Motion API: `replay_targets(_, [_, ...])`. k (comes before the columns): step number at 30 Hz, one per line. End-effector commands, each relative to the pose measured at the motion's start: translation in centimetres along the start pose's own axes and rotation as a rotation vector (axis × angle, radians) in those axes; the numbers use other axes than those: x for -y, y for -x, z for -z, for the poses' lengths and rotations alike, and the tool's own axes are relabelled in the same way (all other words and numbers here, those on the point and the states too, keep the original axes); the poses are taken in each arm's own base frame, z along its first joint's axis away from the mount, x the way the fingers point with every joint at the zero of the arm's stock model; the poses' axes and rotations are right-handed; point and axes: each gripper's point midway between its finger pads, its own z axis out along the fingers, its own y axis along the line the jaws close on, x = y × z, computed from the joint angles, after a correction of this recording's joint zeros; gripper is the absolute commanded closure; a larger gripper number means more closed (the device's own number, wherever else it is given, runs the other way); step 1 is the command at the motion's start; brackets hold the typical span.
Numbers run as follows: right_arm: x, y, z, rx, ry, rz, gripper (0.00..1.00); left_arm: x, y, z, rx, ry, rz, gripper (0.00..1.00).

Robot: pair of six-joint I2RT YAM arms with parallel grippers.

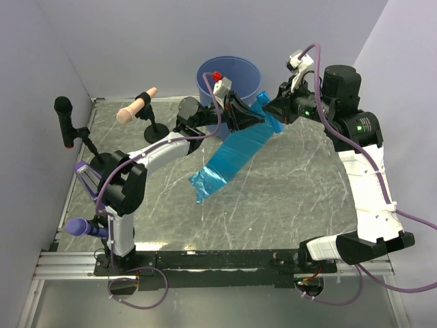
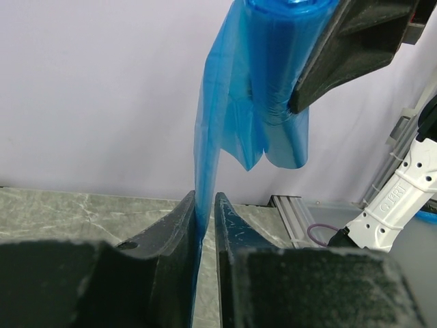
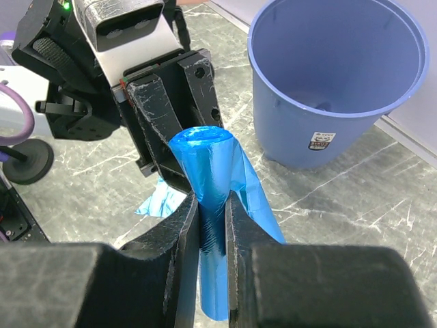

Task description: Put the trash bags into the trash bin

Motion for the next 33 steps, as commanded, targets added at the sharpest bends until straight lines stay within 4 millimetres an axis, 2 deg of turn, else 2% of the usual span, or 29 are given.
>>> replay_targets(1, [0.2, 1.6, 0.2, 0.054, -0.01, 0.02, 1.0, 0.3, 1.8, -0.3, 0.044, -0.01, -0.043, 0.79])
replay_targets(10, [0.1, 1.7, 0.2, 0.056, -0.004, 0.019, 1.0, -1.1, 1.8, -0.2, 0.068, 0.056, -0.016, 0.76])
replay_targets(17, [0.2, 1.7, 0.1, 0.055, -0.011, 0.021, 1.0, -0.9, 1.6, -0.2, 0.06, 0.042, -0.019, 0.86])
replay_targets(19, [0.3, 1.7, 0.1, 0.057, -0.011, 0.02, 1.0, -0.8, 1.7, -0.2, 0.058, 0.032, -0.022, 0.94])
replay_targets(20, [0.3, 1.6, 0.0, 0.054, -0.012, 0.018, 1.0, -0.5, 1.5, -0.2, 0.051, 0.017, -0.027, 0.99])
replay_targets(25, [1.7, 0.7, -0.5, 0.023, -0.068, -0.004, 1.0, 1.3, 2.6, -0.3, 0.051, -0.06, -0.08, 0.99])
replay_targets(29, [4.6, -0.6, -1.1, -0.015, -0.168, -0.065, 1.0, 3.4, 4.0, -0.3, 0.04, -0.158, -0.18, 0.99])
replay_targets(33, [7.0, -2.4, -1.9, -0.053, -0.18, -0.141, 1.0, 5.7, 5.5, -0.8, 0.022, -0.258, -0.271, 1.0])
